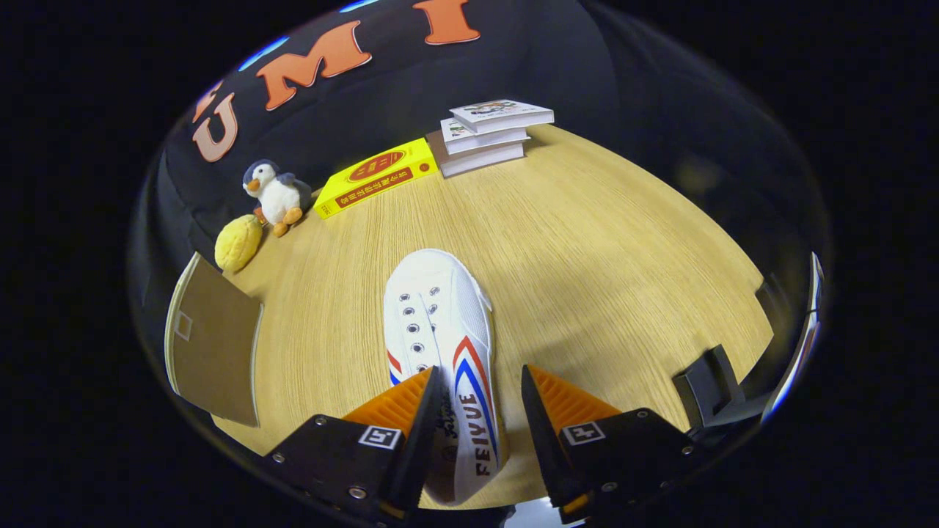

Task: Open the storage box then place both shoes into the box .Put the left shoe in first, then the right shoe, with the right side of both shoes facing outward in a uniform manner.

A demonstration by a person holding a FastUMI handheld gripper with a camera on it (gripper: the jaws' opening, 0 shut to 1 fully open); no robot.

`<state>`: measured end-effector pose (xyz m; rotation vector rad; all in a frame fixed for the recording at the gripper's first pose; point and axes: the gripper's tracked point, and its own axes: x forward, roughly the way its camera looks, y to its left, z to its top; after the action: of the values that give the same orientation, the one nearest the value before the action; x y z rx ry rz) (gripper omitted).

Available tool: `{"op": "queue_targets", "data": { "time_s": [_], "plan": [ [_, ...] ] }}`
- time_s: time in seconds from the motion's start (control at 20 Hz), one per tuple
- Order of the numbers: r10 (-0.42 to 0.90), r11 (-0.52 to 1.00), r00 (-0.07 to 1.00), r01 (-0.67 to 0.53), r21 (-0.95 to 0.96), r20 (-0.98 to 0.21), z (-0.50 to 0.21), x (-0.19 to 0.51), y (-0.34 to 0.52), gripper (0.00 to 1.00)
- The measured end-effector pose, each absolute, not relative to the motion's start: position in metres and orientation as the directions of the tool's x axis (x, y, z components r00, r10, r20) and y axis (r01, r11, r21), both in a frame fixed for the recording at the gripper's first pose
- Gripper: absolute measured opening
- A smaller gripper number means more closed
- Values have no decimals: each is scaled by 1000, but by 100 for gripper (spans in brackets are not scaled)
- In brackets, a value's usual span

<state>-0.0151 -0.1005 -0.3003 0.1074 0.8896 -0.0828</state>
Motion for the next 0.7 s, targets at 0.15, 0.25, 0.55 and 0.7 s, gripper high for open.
{"op": "queue_targets", "data": {
  "time_s": [0.15,0.25,0.55,0.7],
  "plan": [
    [17,994,619,74,79,-786,-304,-10,-94,49],
    [18,995,625,67,77,-780,-302,-10,-97,40],
    [3,987,642,120,105,-767,-300,-10,-97,3],
    [4,981,645,145,127,-764,-297,-13,-92,1]
  ]
}}
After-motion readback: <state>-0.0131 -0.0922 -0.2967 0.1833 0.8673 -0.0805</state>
